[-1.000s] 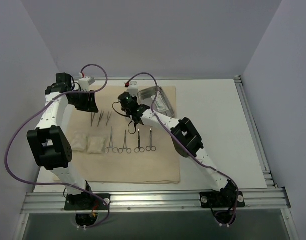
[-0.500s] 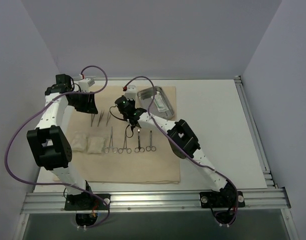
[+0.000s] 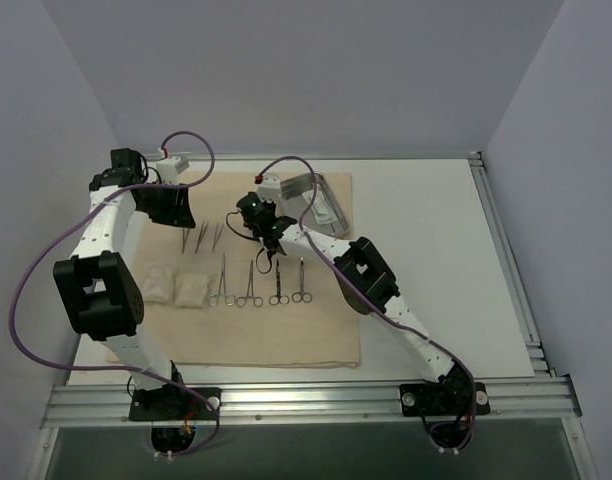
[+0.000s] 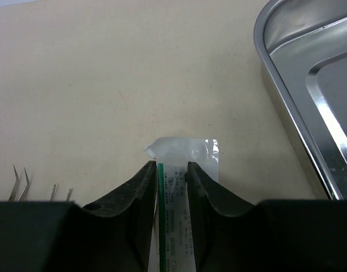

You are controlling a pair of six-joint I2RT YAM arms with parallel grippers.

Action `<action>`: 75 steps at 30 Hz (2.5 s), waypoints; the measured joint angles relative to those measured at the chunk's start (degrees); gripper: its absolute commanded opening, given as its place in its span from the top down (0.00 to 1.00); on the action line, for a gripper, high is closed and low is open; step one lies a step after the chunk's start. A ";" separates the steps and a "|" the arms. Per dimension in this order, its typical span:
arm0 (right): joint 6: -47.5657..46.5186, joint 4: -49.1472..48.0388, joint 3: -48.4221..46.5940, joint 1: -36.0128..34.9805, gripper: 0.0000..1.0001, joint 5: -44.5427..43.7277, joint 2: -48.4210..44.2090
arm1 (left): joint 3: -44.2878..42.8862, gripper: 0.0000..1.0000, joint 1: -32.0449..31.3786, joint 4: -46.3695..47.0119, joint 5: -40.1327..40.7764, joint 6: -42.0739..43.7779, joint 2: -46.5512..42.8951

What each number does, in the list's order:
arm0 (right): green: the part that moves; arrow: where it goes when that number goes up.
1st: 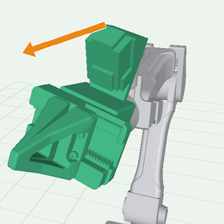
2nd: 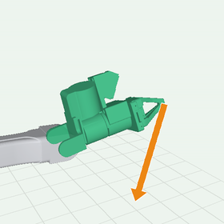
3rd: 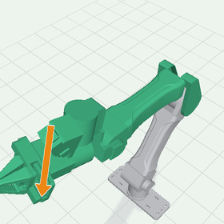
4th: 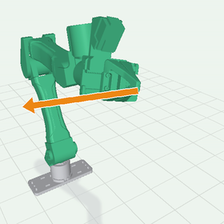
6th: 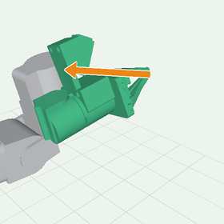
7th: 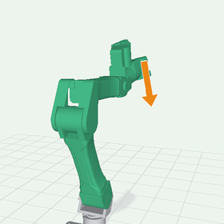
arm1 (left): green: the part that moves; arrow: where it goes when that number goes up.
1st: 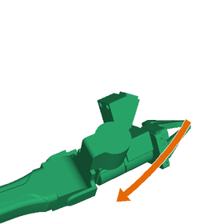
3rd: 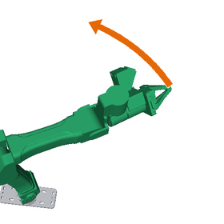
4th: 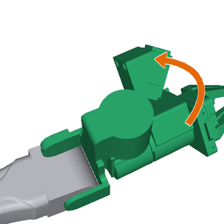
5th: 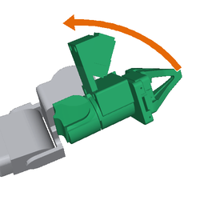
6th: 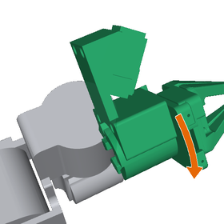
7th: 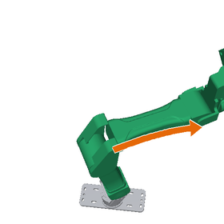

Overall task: Open and lay out the surgical kit
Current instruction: Place the medical item in the surgical kit, then pick up the medical item from the container.

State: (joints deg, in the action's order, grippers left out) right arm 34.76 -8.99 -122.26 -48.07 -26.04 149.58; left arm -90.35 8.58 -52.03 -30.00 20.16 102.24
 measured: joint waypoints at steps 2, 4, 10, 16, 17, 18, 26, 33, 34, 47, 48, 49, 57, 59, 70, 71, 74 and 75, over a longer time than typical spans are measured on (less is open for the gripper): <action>0.11 -0.33 0.00 0.13 0.72 0.42 0.00 | 0.00 0.49 0.07 0.00 0.00 0.00 0.00; 0.20 -0.63 0.00 0.09 0.67 0.79 0.00 | 0.00 0.49 0.11 0.00 0.00 0.00 0.00; 0.81 -1.03 0.00 -0.42 0.54 1.40 0.00 | 0.00 0.49 0.13 0.00 0.00 0.02 0.00; 0.20 -2.27 2.99 -0.61 0.55 3.13 -1.92 | -0.02 0.48 -0.02 0.00 0.00 -0.63 0.07; -0.13 -2.86 5.05 -0.52 0.56 3.80 -3.23 | -0.15 0.48 -0.15 -0.04 0.02 -1.03 0.20; -0.39 -3.08 6.99 -0.39 0.57 4.42 -4.90 | -0.79 0.48 -0.39 -0.13 0.09 -1.77 0.70; -5.92 -5.16 19.63 8.15 0.72 15.41 -23.23 | -5.90 0.48 -6.82 3.61 6.01 -9.86 6.91; -14.19 0.87 16.35 20.98 0.75 21.46 -26.99 | -13.05 0.48 -16.17 6.93 12.28 -15.63 17.31; -15.43 2.36 15.39 21.79 0.75 22.25 -26.18 | -14.34 0.48 -17.33 7.13 12.87 -16.26 19.06; -25.99 15.30 11.41 19.43 0.71 27.58 -16.41 | -22.43 0.49 -21.18 7.89 19.50 -18.73 31.89; -26.49 16.33 10.34 19.45 0.70 27.54 -15.80 | -22.67 0.50 -21.20 7.93 19.74 -18.73 31.93; -26.95 16.70 9.27 19.54 0.69 27.54 -15.17 | -22.95 0.50 -21.24 8.02 19.76 -18.73 32.09; -28.00 17.88 5.46 20.39 0.64 27.52 -11.02 | -24.39 0.60 -21.59 8.57 19.74 -19.02 33.33; -28.02 18.18 5.11 20.74 0.62 27.61 -9.99 | -24.46 0.64 -21.66 8.59 19.56 -19.12 33.40; -27.89 18.95 3.39 21.38 0.70 28.04 -7.17 | -24.44 0.83 -21.92 8.66 19.67 -18.88 33.42; -27.80 18.97 3.34 21.38 0.72 28.06 -7.17 | -24.39 0.83 -21.92 8.68 19.78 -18.47 33.40; -27.54 18.78 3.21 21.42 0.78 28.17 -7.17 | -23.67 0.83 -21.97 9.07 20.17 -17.68 32.96; -27.50 18.69 3.21 21.42 0.84 28.30 -7.17 | -23.43 0.83 -21.94 9.09 20.39 -17.42 32.74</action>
State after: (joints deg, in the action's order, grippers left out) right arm 7.27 9.69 -119.04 -26.65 2.26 142.41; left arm -113.78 -13.37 -42.94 -9.61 2.74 134.98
